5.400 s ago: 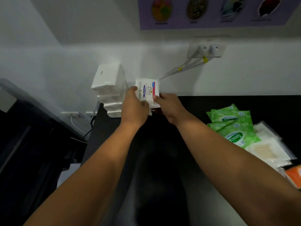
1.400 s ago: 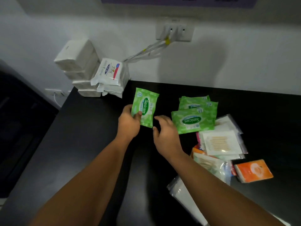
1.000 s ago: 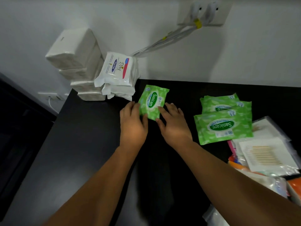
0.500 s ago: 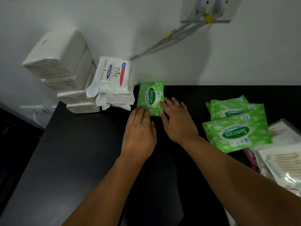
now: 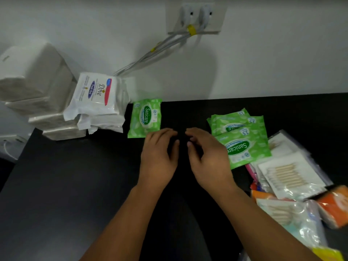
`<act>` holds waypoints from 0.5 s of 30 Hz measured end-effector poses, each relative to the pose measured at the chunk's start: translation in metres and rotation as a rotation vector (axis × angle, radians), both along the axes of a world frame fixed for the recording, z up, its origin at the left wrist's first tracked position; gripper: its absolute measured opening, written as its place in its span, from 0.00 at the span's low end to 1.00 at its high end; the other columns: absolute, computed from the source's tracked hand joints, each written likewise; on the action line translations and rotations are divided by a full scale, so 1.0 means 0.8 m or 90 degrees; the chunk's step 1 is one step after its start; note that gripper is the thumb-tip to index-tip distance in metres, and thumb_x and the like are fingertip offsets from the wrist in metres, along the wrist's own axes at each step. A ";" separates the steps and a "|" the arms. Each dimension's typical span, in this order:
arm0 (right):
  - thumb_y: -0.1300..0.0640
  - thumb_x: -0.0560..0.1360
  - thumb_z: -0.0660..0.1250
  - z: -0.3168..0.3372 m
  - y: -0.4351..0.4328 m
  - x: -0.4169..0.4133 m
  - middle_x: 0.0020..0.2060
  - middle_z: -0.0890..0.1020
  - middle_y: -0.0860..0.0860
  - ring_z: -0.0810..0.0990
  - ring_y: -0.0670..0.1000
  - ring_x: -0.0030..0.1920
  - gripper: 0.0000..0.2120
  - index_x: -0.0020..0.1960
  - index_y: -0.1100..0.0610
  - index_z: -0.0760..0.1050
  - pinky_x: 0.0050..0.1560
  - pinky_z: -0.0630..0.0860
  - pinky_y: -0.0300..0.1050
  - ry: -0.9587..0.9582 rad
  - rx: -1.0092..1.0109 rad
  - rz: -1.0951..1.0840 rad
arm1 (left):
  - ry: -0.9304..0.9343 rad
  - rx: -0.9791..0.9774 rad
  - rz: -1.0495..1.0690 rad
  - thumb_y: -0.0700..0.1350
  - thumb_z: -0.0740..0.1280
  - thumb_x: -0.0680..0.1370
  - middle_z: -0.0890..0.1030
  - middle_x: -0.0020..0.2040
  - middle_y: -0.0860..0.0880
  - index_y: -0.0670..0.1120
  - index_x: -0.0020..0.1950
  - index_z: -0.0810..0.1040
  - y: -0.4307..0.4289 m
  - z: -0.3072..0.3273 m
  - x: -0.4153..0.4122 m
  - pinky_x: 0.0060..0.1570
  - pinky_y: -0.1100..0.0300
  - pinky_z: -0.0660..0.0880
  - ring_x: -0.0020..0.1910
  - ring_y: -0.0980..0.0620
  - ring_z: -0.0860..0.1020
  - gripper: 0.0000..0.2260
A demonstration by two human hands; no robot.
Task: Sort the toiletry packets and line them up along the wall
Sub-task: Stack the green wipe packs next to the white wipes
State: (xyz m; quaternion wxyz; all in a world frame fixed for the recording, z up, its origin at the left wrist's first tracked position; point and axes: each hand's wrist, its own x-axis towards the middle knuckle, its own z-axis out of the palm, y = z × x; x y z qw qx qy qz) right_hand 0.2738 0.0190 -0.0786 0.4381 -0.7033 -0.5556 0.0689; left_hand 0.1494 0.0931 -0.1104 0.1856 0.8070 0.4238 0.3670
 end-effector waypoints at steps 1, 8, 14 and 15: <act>0.62 0.76 0.65 0.003 -0.012 0.014 0.58 0.82 0.52 0.78 0.50 0.59 0.13 0.60 0.59 0.79 0.63 0.71 0.38 -0.032 0.003 -0.029 | 0.001 -0.017 -0.045 0.47 0.69 0.78 0.79 0.61 0.51 0.45 0.62 0.80 -0.006 0.003 0.017 0.63 0.60 0.70 0.61 0.52 0.74 0.13; 0.60 0.71 0.74 0.012 -0.068 0.107 0.61 0.78 0.57 0.73 0.59 0.61 0.20 0.62 0.59 0.78 0.63 0.71 0.54 -0.177 -0.061 -0.173 | 0.172 -0.126 -0.218 0.62 0.75 0.68 0.70 0.71 0.51 0.50 0.75 0.68 -0.020 0.011 0.088 0.68 0.53 0.67 0.67 0.49 0.66 0.39; 0.55 0.65 0.79 0.001 -0.079 0.143 0.65 0.75 0.58 0.75 0.64 0.60 0.34 0.68 0.58 0.73 0.58 0.75 0.59 -0.263 -0.244 -0.138 | 0.287 -0.175 -0.233 0.61 0.73 0.71 0.73 0.65 0.50 0.51 0.76 0.64 -0.021 0.024 0.106 0.64 0.52 0.67 0.64 0.49 0.70 0.38; 0.55 0.65 0.79 0.000 -0.079 0.144 0.65 0.75 0.58 0.75 0.63 0.60 0.34 0.68 0.58 0.73 0.57 0.76 0.59 -0.269 -0.238 -0.134 | 0.263 -0.204 -0.234 0.59 0.73 0.73 0.74 0.64 0.50 0.51 0.74 0.66 -0.022 0.026 0.107 0.63 0.53 0.69 0.63 0.50 0.72 0.34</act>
